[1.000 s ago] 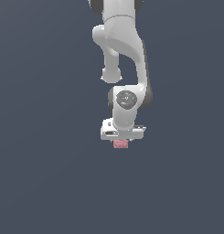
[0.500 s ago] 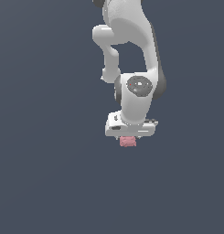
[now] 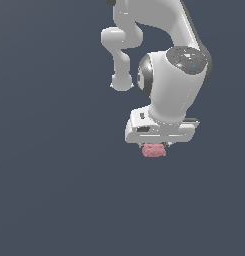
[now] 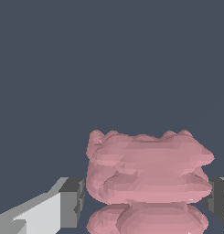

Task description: Pick up the object and move it to a goal position.

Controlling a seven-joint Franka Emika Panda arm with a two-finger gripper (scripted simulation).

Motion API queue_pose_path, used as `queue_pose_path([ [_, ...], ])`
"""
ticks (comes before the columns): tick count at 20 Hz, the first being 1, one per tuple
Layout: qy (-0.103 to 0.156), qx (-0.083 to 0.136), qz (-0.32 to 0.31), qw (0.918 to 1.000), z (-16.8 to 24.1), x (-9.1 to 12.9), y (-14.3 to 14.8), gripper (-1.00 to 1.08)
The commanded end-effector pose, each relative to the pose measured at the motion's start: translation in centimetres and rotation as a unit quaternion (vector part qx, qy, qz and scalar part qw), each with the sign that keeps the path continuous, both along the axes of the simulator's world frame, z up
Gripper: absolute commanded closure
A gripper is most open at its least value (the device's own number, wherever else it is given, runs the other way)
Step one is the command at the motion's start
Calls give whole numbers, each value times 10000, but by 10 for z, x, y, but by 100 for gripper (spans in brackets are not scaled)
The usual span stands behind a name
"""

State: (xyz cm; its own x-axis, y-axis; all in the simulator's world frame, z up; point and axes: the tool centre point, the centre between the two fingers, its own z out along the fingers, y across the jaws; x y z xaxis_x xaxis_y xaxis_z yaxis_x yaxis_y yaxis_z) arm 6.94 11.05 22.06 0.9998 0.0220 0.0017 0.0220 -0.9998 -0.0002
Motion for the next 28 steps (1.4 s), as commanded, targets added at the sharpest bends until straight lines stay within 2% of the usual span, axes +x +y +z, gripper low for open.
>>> queue_pose_path([
  [1,7,-2,-3,10000,21,7,8,108],
  [14,7,-2,-3,10000,99,34,38,108],
  [28,7,-2,-3,10000,143,51,56,108],
])
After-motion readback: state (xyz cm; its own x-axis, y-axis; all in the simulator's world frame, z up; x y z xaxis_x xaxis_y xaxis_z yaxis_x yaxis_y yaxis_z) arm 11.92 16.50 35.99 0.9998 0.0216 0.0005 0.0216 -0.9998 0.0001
